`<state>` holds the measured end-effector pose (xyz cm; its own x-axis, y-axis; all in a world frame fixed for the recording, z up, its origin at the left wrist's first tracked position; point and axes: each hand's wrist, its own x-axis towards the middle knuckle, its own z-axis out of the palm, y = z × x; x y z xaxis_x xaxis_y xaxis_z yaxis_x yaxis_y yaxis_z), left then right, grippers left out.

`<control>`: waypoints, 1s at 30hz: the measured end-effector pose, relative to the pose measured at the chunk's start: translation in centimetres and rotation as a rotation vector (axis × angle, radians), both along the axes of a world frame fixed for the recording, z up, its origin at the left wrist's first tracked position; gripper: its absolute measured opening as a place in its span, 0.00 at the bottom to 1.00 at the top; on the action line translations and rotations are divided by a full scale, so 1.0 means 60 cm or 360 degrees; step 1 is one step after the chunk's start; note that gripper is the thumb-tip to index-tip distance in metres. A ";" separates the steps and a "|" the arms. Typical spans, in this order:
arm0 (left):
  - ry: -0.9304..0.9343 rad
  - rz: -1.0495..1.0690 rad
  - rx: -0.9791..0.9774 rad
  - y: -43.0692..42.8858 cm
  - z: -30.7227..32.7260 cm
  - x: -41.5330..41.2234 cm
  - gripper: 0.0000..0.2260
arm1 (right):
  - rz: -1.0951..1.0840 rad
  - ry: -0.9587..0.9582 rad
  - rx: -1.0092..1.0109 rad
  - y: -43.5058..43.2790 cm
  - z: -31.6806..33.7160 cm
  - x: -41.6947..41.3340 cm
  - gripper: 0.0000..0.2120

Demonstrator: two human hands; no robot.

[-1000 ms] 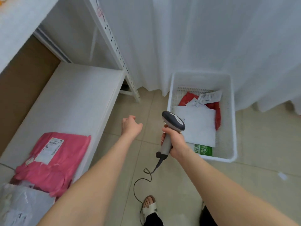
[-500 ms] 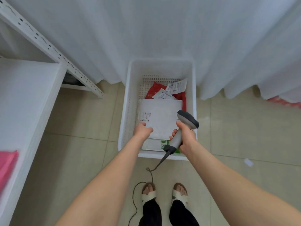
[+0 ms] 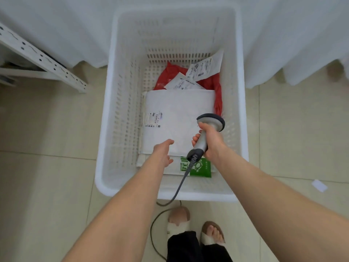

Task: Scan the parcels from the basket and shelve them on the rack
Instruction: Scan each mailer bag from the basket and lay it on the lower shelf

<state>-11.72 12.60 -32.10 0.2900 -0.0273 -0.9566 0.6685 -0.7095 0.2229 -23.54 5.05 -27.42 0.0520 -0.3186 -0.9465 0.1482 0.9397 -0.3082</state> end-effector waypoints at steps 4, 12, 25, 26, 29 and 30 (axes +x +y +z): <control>0.0055 0.0190 0.0097 -0.010 -0.088 -0.006 0.31 | 0.0013 -0.0049 0.0038 -0.019 -0.082 0.001 0.10; -0.0037 0.0899 -0.0155 -0.004 -0.157 -0.004 0.18 | 0.0047 -0.0120 0.0018 -0.026 -0.132 0.022 0.10; -0.0077 0.0588 -0.0599 -0.037 0.142 0.003 0.16 | 0.0049 -0.0126 -0.0208 0.014 0.116 0.018 0.05; -0.0090 0.0523 -0.0605 -0.035 0.176 0.005 0.15 | 0.0033 -0.0136 -0.0231 0.017 0.145 0.018 0.04; -0.0204 0.0365 -0.0639 -0.026 0.272 0.023 0.12 | -0.0008 -0.0167 -0.0282 0.025 0.234 0.019 0.04; -0.0243 0.0319 -0.0652 -0.020 0.303 0.032 0.11 | -0.0018 -0.0182 -0.0300 0.029 0.265 0.020 0.03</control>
<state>-9.81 11.41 -13.91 0.4646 -0.3223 -0.8248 0.7210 -0.4031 0.5637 -22.31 6.80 -11.52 0.1506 -0.4904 -0.8584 0.2026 0.8652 -0.4587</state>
